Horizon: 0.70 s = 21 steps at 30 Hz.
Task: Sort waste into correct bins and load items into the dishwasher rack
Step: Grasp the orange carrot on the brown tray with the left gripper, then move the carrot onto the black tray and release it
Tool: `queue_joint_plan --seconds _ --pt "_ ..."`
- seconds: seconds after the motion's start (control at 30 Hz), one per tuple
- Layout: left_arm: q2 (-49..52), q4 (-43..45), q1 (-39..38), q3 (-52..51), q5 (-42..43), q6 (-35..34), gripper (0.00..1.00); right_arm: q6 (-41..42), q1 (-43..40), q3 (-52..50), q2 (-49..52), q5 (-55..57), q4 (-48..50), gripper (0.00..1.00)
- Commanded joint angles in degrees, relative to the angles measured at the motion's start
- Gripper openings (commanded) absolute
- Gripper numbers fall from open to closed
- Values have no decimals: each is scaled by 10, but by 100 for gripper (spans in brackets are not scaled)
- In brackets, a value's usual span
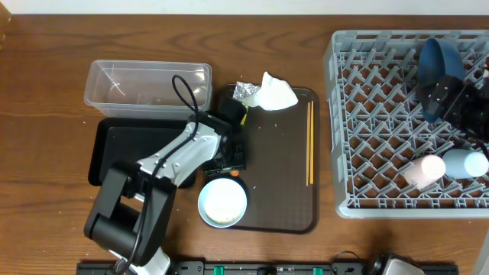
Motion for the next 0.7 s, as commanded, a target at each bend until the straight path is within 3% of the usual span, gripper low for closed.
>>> queue_joint_plan --seconds 0.0,0.13,0.37,0.47,0.67 --pt "7 4 14 16 18 -22 53 6 4 0 0 -4 -1 91" --pt "10 23 14 16 25 -26 34 6 4 0 0 -4 -1 91" --pt "6 24 16 19 32 -19 27 6 4 0 0 -4 -4 90" --pt "-6 -20 29 47 33 0 22 6 4 0 0 -4 -5 90" --pt "-61 -125 64 126 -2 48 20 6 4 0 0 -4 -5 90"
